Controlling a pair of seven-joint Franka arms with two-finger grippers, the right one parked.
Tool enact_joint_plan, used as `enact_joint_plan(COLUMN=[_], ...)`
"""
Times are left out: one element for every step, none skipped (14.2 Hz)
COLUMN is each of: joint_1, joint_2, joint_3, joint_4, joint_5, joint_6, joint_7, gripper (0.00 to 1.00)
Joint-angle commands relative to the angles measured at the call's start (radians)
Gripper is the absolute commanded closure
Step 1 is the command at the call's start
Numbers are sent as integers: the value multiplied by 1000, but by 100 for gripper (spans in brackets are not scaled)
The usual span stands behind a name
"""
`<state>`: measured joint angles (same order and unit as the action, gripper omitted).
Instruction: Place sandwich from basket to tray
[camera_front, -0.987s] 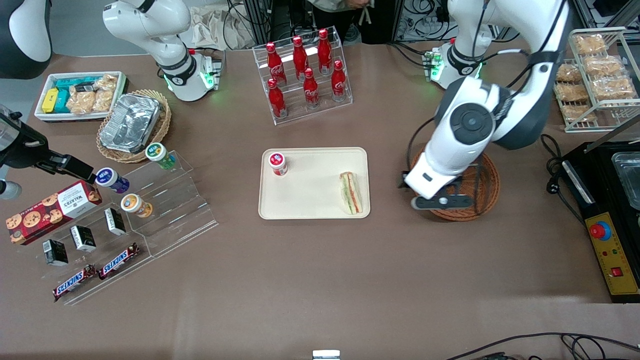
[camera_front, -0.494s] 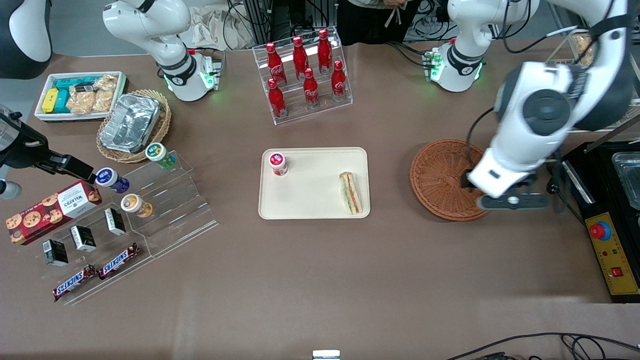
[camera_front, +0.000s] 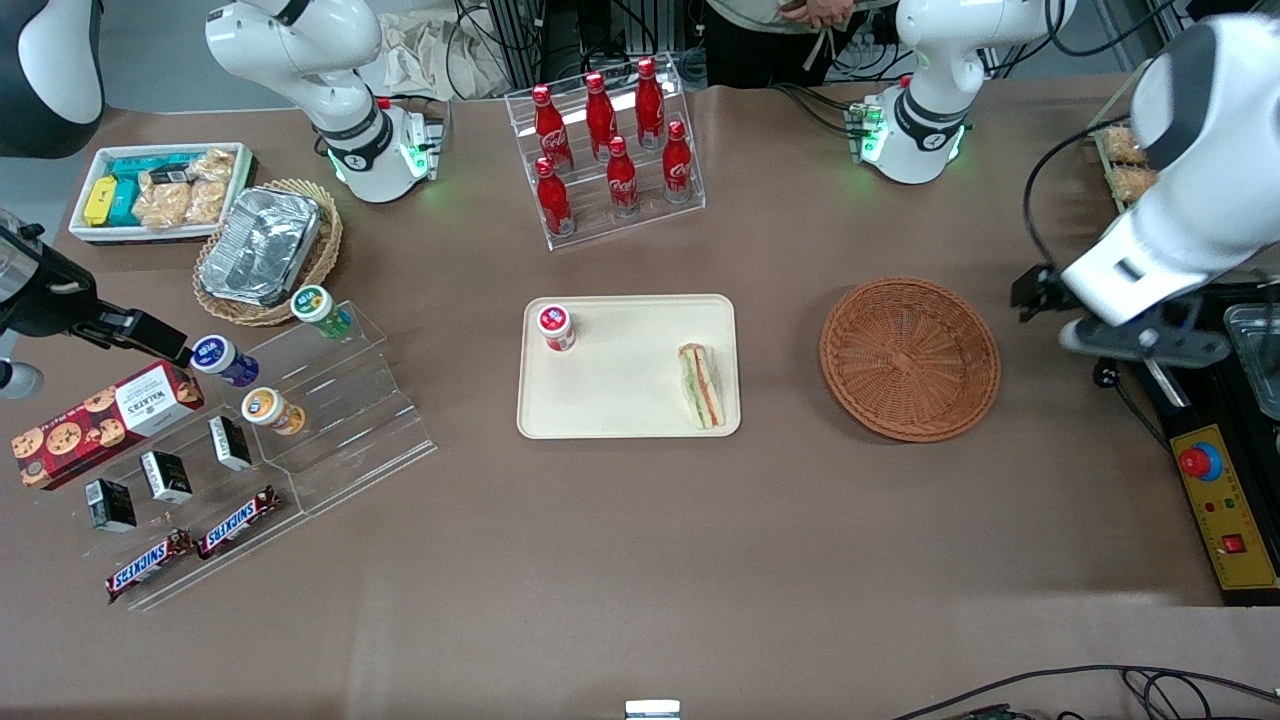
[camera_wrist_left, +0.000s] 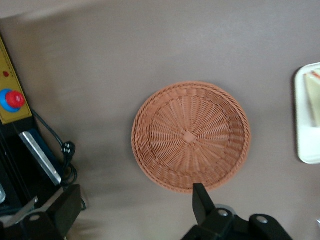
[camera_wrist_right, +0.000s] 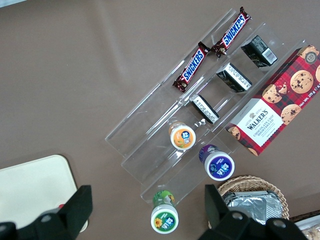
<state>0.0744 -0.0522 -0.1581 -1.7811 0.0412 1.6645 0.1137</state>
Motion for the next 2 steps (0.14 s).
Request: enact_joint_plan(joint_1=[-39,-65], joint_2=[-110,-141], joint_3=[81,116], joint_4=[-12,-12], joint_5=[-60,-60], joint_6=[-87,-106], joint_7=[64,63], gripper=[1,1])
